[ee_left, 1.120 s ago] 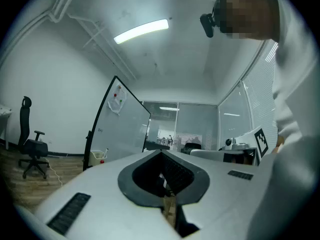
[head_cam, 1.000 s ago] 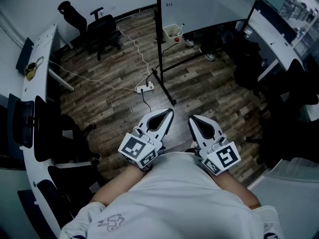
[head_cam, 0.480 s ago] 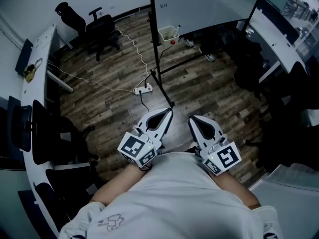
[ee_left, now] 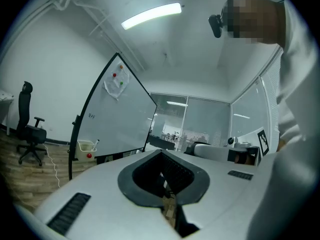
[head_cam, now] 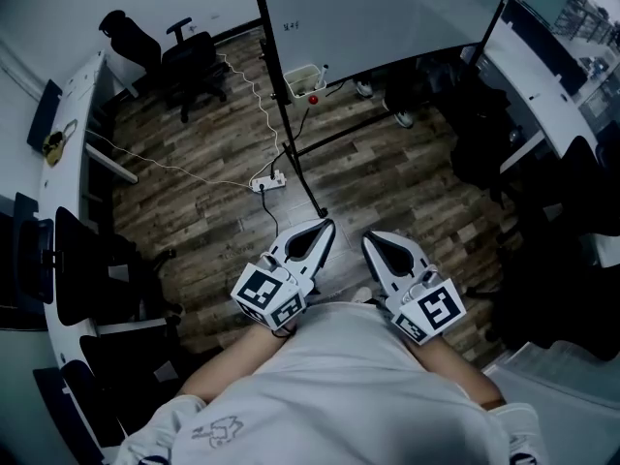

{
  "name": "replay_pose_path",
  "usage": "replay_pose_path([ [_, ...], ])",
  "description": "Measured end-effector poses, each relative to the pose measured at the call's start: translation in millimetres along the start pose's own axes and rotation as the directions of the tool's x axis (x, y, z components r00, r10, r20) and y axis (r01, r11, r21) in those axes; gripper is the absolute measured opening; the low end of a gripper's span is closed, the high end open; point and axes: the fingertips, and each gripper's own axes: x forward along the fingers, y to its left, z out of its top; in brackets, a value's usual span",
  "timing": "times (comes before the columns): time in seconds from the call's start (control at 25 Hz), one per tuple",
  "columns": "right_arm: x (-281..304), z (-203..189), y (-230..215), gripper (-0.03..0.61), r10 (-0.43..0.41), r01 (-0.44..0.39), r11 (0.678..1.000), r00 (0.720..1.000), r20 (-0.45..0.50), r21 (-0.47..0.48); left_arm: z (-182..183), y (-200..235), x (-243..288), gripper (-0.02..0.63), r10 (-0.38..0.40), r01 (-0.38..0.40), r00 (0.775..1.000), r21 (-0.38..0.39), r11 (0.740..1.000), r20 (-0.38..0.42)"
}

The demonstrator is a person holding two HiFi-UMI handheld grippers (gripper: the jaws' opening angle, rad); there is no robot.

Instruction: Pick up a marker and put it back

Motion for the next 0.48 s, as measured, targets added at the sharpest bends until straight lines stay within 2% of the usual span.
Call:
replay_pose_path([
  [0.16, -7, -5, -25, 0.011, 0.042, -0.042, 0.999, 0.999, -0.028, -0.013, -11, -6, 34, 0.005, 0.008, -0.008, 1.000, -0.017, 1.000, -0.009],
  [0.48, -30, -12, -69, 0.011, 0.052, -0.051, 0.999, 0.997, -0.059, 0.016, -22, -26, 83, 0.005, 0.005, -0.005, 1.000, -0.020, 1.000, -0.017],
])
